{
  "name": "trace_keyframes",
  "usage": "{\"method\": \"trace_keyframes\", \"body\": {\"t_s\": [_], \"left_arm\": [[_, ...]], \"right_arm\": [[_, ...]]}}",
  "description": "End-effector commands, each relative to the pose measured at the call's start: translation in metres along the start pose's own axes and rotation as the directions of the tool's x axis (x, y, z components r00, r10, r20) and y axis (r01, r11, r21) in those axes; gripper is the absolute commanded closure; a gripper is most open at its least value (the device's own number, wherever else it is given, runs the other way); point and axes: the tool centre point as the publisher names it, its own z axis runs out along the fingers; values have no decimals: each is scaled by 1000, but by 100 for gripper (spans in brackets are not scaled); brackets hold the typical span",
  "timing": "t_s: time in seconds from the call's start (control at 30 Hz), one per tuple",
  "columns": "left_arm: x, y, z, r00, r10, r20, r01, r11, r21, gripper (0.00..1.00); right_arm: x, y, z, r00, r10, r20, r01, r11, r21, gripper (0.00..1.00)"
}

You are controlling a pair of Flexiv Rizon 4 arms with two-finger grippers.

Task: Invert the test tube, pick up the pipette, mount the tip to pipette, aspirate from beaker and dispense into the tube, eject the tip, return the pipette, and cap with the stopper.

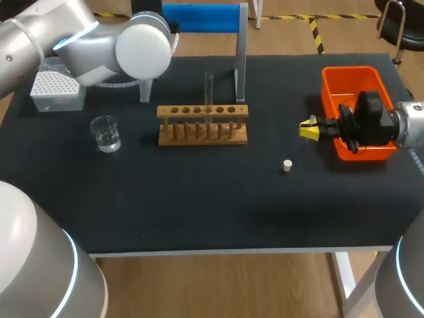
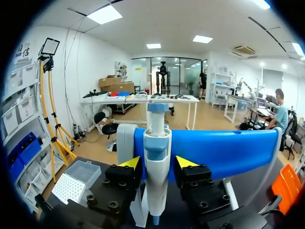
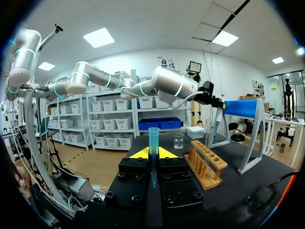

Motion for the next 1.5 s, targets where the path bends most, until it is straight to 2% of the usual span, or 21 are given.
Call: {"method": "trace_keyframes", "body": {"t_s": [0.03,0.13,0.17,0.2,0.57,0.93,1.13,1.23,1.37,1.43,1.47,1.5], "left_arm": [[0,0,3,1000,0,-4,0,1000,-1,60],[0,0,3,1000,-1,-6,1,1000,0,73],[0,0,3,1000,-1,-6,1,1000,0,91],[0,0,3,1000,0,-6,1,1000,0,100],[-1,-3,0,1000,-2,-1,2,1000,4,100],[-4,-39,-12,1000,28,10,-29,998,61,100],[-4,-50,-21,999,34,10,-35,997,69,100],[-1,-56,-30,998,57,-24,-55,995,83,100],[1,-67,-40,988,83,-134,-71,994,88,100],[2,-73,-45,981,115,-159,-103,991,82,100],[2,-76,-47,972,109,-208,-94,992,83,100],[2,-79,-49,969,129,-210,-114,990,83,100]], "right_arm": [[0,0,0,1000,0,1,0,1000,0,100],[0,0,0,1000,0,1,0,1000,0,100],[0,0,0,1000,0,1,0,1000,0,100],[0,0,0,1000,0,1,0,1000,0,100],[0,0,0,1000,0,1,0,1000,0,100],[0,0,0,1000,0,1,0,1000,0,100],[0,0,0,1000,0,1,0,1000,0,100],[0,0,0,1000,0,1,0,1000,0,100],[0,0,0,1000,0,1,0,1000,0,100],[0,0,0,1000,0,1,0,1000,0,100],[0,0,0,1000,0,1,0,1000,0,100],[0,0,0,1000,0,1,0,1000,0,100]]}}
